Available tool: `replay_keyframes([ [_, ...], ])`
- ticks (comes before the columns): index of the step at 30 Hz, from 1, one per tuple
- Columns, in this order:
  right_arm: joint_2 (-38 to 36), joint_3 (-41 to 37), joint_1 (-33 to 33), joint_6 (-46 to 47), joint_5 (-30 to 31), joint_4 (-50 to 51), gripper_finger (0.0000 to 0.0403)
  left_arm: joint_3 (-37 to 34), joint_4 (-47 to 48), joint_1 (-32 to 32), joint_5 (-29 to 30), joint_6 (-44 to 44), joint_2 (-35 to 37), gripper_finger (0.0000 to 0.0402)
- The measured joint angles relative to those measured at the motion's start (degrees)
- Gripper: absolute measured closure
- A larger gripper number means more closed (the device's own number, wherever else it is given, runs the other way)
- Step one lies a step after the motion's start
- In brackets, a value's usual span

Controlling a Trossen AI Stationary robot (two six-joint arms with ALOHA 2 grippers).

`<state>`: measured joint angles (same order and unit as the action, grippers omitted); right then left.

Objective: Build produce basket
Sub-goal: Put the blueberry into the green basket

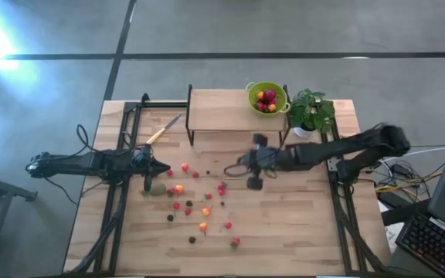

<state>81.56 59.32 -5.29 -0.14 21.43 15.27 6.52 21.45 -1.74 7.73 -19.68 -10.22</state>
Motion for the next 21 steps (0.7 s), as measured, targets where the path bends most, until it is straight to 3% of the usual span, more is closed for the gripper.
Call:
replay_keyframes([
  [5,-7.74,5.33,5.13,-1.94,6.00,6.77,0.0355,0.00,0.00,-0.01,0.02,-0.01,0.00,0.0381],
  [10,-11.36,8.78,13.45,-1.84,6.17,12.92,0.0361,0.00,0.00,-0.02,0.02,0.00,0.00,0.0381],
  [21,-11.34,9.87,33.27,2.21,-4.96,24.29,0.0358,0.00,0.01,-0.01,0.02,0.00,0.00,0.0381],
])
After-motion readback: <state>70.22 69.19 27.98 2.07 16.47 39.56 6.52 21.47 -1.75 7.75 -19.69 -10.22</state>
